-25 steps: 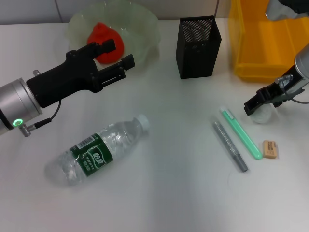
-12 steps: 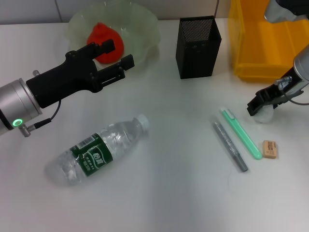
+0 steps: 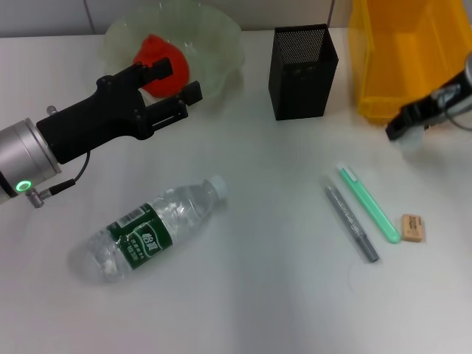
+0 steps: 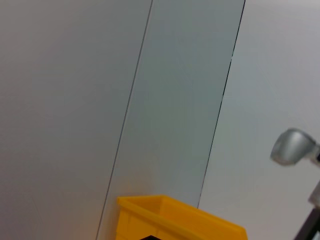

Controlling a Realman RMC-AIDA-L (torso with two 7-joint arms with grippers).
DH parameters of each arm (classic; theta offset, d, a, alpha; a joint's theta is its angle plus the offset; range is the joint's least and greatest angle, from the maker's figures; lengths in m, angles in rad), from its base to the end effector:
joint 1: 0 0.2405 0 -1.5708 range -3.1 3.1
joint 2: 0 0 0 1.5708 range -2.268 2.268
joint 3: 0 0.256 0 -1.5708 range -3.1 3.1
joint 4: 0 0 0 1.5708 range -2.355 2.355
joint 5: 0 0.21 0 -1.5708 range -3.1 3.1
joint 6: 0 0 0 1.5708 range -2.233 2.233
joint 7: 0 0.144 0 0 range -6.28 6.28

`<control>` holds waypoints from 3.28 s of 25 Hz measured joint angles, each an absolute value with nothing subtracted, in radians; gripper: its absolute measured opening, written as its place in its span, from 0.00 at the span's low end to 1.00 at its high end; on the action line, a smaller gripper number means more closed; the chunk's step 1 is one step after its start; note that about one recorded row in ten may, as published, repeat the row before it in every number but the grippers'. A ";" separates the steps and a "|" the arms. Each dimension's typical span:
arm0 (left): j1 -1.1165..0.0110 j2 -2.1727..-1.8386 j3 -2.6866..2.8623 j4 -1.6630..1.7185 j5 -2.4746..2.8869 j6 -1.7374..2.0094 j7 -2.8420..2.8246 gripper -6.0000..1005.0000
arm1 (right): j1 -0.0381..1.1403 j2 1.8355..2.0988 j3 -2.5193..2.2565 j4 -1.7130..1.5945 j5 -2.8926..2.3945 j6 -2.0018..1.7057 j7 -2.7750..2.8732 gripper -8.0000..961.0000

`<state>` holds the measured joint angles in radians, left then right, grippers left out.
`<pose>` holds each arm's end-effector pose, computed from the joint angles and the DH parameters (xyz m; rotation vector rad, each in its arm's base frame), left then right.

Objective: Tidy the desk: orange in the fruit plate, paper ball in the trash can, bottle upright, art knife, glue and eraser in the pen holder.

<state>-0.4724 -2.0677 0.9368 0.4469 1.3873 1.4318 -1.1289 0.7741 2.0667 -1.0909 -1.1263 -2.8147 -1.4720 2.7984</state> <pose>-0.2540 0.3342 -0.0104 -2.3982 -0.5718 -1.0756 0.2033 0.4071 0.0371 -2.1727 1.3275 -0.3838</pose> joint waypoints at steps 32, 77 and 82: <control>-0.485 -2.068 0.950 0.453 1.380 1.393 -1.158 0.76 | 0.733 2.064 -0.975 -1.174 -2.657 -1.011 2.625 0.75; -0.649 -2.074 1.330 0.859 2.117 1.225 -1.991 0.75 | 0.459 2.017 -0.758 -0.708 -1.722 -1.525 1.619 0.83; -0.675 -2.075 1.362 0.858 2.187 1.209 -2.059 0.75 | 0.459 2.015 -0.758 -0.707 -1.721 -1.524 1.619 0.83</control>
<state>-0.6747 -2.0755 1.3619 0.8584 2.1871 1.2089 -2.0589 0.4590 2.0149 -0.7577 -0.7072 -1.7212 -1.5245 1.6188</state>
